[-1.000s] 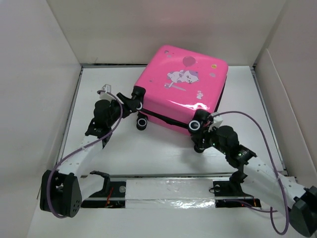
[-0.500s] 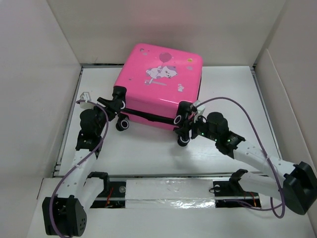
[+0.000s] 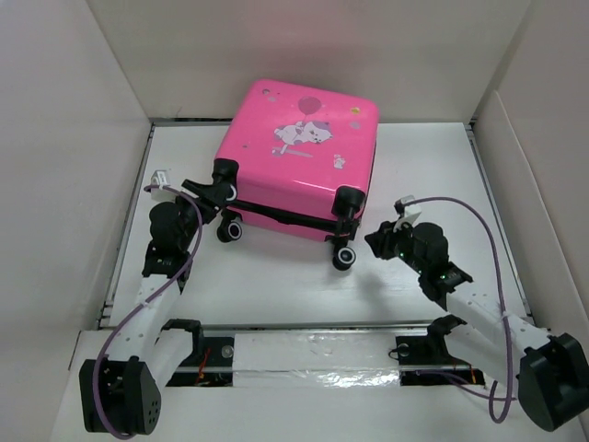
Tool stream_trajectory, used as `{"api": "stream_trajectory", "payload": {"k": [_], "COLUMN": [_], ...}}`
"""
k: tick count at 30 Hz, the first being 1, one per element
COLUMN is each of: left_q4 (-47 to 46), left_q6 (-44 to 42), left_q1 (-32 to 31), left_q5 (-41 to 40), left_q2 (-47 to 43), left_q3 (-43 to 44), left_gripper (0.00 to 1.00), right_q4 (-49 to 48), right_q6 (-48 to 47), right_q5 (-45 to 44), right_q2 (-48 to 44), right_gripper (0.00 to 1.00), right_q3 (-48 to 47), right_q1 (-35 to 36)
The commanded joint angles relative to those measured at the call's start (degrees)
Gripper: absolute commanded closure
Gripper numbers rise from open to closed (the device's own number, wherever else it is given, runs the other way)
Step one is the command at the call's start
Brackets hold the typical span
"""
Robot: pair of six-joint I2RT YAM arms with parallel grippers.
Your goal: Pack the luggage
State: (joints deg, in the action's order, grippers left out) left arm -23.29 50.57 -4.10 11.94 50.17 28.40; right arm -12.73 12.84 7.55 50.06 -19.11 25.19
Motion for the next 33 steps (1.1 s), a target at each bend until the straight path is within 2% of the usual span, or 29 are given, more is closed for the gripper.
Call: {"api": "stream_trajectory", "payload": {"k": [1, 6, 10, 13, 19, 22, 25, 28, 33], "left_q4": [-15.73, -16.7, -20.29, -21.27, -18.21, -16.26, -16.52, -16.7, -16.79], "left_q6": [2.78, 4.1, 5.68, 6.65, 5.34, 4.37, 4.54, 4.63, 4.45], "left_q1": [-0.82, -0.82, -0.82, -0.82, -0.82, -0.82, -0.82, -0.82, -0.82], "left_q5": [4.14, 5.89, 6.86, 7.74, 4.85, 3.7, 4.49, 4.58, 3.88], "left_q2": [-3.33, -1.05, 1.32, 2.82, 0.29, -0.78, 0.1, 0.63, 0.98], "left_q3": [1.13, 1.74, 0.69, 0.95, 1.21, 1.74, 1.74, 1.05, 0.07], "left_gripper": [1.0, 1.0, 1.0, 1.0, 1.0, 1.0, 1.0, 1.0, 1.0], "right_q4": [-7.29, -8.53, -17.82, -16.37, -18.55, -21.89, -29.16, -32.27, -29.02], "right_q6": [-5.52, -10.2, -11.25, -12.14, -15.39, -16.27, -15.92, -14.86, -16.62], "right_q5": [1.84, 10.9, 11.52, 9.06, 12.57, 18.62, 26.61, 31.46, 29.62], "right_q2": [3.18, 11.19, 13.65, 15.23, 19.54, 24.37, 29.8, 30.88, 28.07], "right_gripper": [0.59, 0.55, 0.54, 0.55, 0.55, 0.54, 0.53, 0.52, 0.51], "right_q3": [-3.38, -6.2, -3.83, -5.49, -8.92, -10.15, -11.2, -10.86, -11.73], "right_q1": [-3.03, -4.27, -4.79, -5.5, -8.58, -11.91, -13.93, -13.94, -13.94]}}
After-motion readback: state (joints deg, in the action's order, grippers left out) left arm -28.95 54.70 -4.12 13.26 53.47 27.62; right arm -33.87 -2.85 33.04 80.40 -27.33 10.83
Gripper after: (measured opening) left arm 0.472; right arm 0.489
